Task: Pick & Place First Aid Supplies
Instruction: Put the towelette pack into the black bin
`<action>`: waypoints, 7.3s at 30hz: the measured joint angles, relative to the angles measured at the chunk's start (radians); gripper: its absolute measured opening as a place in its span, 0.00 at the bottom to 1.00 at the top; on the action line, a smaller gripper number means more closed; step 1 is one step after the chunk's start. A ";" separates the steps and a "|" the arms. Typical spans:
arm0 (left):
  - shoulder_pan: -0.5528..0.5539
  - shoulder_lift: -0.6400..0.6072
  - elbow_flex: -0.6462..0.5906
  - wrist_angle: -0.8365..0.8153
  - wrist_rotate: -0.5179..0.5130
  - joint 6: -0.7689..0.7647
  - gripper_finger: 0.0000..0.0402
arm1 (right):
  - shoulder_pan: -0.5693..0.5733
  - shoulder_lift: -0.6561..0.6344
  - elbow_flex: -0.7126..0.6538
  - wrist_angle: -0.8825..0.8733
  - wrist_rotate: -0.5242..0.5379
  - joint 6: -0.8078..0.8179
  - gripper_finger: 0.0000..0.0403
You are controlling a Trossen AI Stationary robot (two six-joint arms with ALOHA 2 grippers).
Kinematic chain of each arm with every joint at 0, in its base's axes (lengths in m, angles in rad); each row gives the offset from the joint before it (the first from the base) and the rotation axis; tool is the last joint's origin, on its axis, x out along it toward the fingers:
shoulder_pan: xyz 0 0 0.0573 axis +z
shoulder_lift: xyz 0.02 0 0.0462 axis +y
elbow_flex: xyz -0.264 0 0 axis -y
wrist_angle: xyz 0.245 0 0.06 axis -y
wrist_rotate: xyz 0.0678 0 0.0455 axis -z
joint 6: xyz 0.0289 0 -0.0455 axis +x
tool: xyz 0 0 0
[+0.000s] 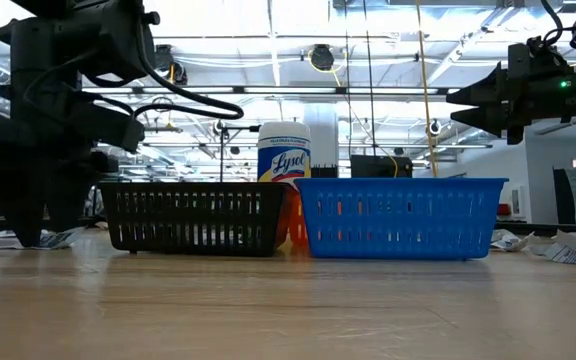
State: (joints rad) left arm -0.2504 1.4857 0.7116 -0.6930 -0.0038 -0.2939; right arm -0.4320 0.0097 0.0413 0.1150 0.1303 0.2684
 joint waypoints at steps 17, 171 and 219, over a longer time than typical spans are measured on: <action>0.003 -0.068 0.061 -0.240 0.022 -0.049 0.02 | 0.000 0.000 0.000 0.000 0.000 0.000 0.60; 0.073 -0.094 -0.038 -0.270 0.236 -0.718 0.01 | 0.000 0.000 0.000 0.000 0.000 0.000 0.60; 0.124 0.470 0.979 -0.584 0.159 0.139 0.00 | 0.000 0.000 0.000 0.000 0.000 0.000 0.60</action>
State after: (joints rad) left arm -0.1262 1.9556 1.6905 -1.2770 0.1556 -0.1546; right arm -0.4324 0.0097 0.0410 0.1150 0.1303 0.2685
